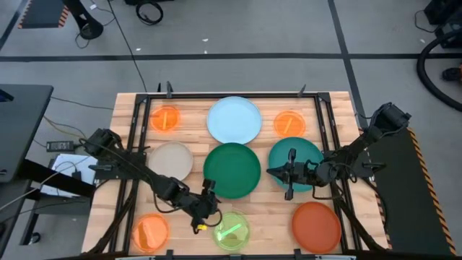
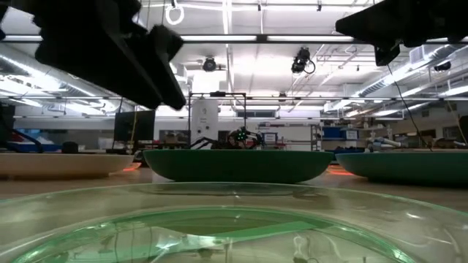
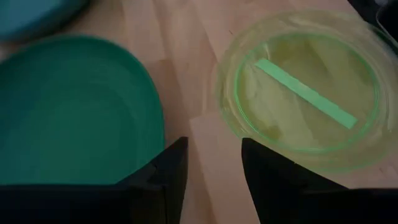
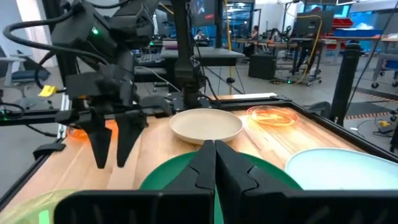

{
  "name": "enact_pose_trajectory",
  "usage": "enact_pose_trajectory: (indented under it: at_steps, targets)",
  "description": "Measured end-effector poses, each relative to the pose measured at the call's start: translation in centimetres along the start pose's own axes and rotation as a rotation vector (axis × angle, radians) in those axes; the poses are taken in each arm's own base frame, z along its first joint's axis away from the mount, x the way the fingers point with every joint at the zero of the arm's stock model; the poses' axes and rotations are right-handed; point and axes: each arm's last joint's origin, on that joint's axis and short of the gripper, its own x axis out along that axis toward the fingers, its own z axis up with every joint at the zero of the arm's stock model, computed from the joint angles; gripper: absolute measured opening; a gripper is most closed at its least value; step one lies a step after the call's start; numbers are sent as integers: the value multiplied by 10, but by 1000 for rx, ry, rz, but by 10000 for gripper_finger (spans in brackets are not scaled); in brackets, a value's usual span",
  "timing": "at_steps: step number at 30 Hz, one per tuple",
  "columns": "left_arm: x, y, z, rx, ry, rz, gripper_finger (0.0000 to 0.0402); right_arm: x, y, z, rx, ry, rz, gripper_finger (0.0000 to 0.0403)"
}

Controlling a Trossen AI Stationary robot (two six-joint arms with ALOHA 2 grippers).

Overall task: Stack plastic plates
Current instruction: Stack the dark green plate on top of the light blue plate

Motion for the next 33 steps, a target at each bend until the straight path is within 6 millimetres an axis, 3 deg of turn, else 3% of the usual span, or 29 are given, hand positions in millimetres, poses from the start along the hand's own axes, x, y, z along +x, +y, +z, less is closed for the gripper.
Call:
enact_pose_trajectory:
  at_steps: [11, 19, 25, 33]
  targets:
    - [27, 25, -12, 19, 91, 45, 157, 3, -4, 0, 27, -1, -15, 10]
    - [48, 31, -28, 37, 169, 72, 152, 3, -4, 0, 44, 2, -11, 10]
    - [48, 30, -28, 43, 170, 73, 111, 3, -4, 0, 43, 3, -11, 10]
    - [43, 20, -21, 72, 138, 80, 20, 3, -4, 0, 41, 4, -12, 10]
